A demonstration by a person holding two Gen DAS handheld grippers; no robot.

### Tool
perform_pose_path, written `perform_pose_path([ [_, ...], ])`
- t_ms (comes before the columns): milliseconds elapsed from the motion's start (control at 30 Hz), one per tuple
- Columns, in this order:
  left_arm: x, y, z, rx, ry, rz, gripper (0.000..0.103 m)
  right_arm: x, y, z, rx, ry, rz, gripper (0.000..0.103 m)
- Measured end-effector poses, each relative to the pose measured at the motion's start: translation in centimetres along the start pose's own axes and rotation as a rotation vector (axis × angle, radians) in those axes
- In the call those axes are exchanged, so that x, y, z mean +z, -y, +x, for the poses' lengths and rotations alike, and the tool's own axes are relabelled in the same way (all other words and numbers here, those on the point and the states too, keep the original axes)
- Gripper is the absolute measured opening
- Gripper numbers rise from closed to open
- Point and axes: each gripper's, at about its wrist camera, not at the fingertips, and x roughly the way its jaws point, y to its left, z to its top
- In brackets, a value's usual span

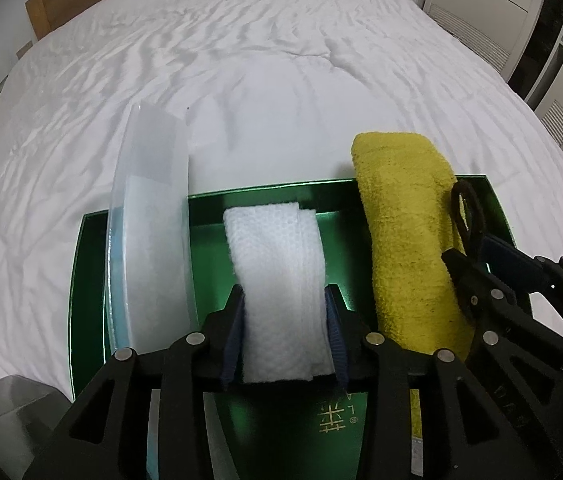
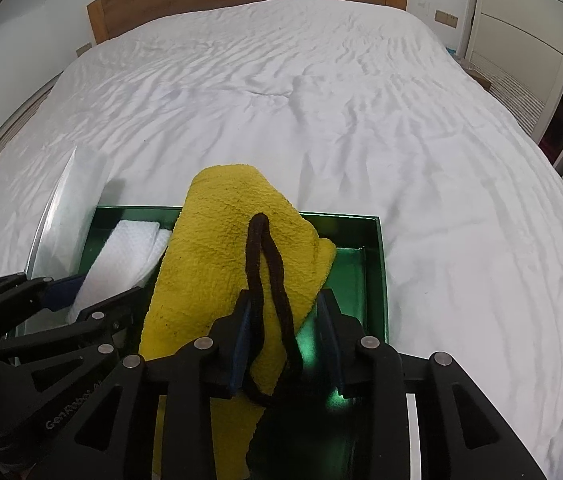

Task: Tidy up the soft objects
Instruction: 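Lower the white cloth into the tray while the right tool lowers the hair tie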

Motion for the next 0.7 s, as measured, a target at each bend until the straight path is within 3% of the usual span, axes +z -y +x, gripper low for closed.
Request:
perform_pose_path([
  [400,0.0,0.3,-2.2,-0.015,0.043,0.023,0.035,-0.2,-0.3,-1.8,0.000,0.017,-0.005,0.034],
  [700,0.3,0.4,-5.2,0.001,0.114,0.029,0.039,0.5,-0.7,-3.6,-0.008,0.046,0.004,0.043],
])
